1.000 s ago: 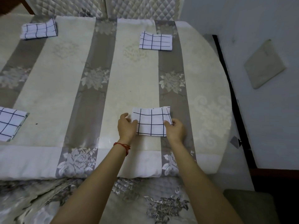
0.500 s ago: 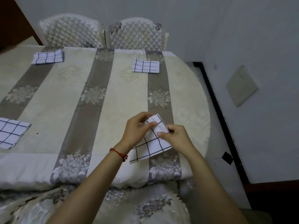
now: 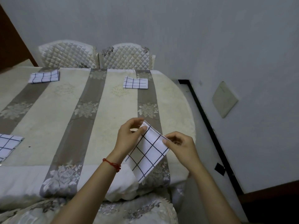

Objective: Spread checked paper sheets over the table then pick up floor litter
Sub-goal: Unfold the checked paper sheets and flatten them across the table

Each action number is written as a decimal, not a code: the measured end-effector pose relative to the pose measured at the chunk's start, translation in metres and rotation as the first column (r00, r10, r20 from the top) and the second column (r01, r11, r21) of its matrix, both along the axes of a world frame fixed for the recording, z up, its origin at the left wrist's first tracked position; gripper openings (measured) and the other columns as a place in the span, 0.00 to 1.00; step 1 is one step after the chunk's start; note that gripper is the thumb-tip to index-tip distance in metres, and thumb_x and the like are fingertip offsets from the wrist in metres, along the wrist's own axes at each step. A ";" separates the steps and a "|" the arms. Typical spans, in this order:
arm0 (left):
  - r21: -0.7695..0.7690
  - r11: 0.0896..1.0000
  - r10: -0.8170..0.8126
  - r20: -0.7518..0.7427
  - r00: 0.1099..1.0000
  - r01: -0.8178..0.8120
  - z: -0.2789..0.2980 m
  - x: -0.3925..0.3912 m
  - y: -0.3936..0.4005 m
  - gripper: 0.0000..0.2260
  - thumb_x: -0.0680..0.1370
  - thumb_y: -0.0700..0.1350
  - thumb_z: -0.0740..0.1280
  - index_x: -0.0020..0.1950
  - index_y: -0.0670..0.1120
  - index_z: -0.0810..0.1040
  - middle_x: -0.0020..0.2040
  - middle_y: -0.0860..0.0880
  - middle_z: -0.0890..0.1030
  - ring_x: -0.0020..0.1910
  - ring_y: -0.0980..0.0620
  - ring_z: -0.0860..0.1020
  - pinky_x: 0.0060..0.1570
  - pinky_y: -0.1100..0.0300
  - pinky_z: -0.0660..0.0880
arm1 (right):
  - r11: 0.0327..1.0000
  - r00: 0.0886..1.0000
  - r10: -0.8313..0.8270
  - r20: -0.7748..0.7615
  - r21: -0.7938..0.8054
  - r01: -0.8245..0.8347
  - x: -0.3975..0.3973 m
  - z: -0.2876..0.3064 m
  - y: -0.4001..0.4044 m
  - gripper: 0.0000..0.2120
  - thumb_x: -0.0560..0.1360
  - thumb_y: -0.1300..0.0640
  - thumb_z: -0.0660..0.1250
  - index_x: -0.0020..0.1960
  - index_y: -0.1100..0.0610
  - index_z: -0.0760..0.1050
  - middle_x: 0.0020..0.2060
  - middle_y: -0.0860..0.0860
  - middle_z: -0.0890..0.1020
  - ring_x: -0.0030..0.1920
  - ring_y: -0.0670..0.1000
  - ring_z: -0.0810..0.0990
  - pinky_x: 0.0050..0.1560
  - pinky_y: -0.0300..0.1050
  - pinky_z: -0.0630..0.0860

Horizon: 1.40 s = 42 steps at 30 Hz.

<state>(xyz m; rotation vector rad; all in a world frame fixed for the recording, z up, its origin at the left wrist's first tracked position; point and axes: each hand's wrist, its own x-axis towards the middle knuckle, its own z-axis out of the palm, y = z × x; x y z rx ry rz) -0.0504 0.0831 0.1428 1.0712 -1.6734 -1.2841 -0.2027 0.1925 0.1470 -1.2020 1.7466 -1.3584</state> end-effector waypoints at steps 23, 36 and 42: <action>-0.233 0.968 -0.055 0.161 0.985 0.093 0.047 0.028 -0.019 0.07 0.72 0.40 0.70 0.37 0.51 0.81 0.36 0.56 0.82 0.35 0.65 0.78 0.38 0.74 0.73 | 0.977 0.979 0.132 -0.153 0.186 -0.103 -0.038 0.017 0.017 0.10 0.69 0.61 0.72 0.31 0.52 0.77 0.27 0.45 0.75 0.31 0.44 0.72 0.36 0.41 0.68; -0.162 0.837 -0.454 0.327 0.829 0.522 0.045 -0.016 0.023 0.04 0.72 0.48 0.70 0.40 0.48 0.82 0.34 0.48 0.81 0.34 0.56 0.75 0.37 0.59 0.70 | 0.992 0.951 0.127 -0.280 0.044 -0.120 -0.019 0.059 0.005 0.05 0.68 0.57 0.72 0.38 0.60 0.81 0.33 0.58 0.81 0.34 0.52 0.77 0.35 0.44 0.71; -0.220 0.944 -0.221 0.139 0.965 0.248 0.044 -0.016 0.015 0.16 0.74 0.43 0.68 0.31 0.36 0.70 0.28 0.46 0.64 0.28 0.56 0.62 0.30 0.64 0.59 | 0.997 0.993 0.047 -0.108 0.067 -0.040 -0.050 0.053 0.032 0.07 0.69 0.57 0.73 0.36 0.60 0.80 0.29 0.55 0.79 0.33 0.46 0.76 0.35 0.40 0.73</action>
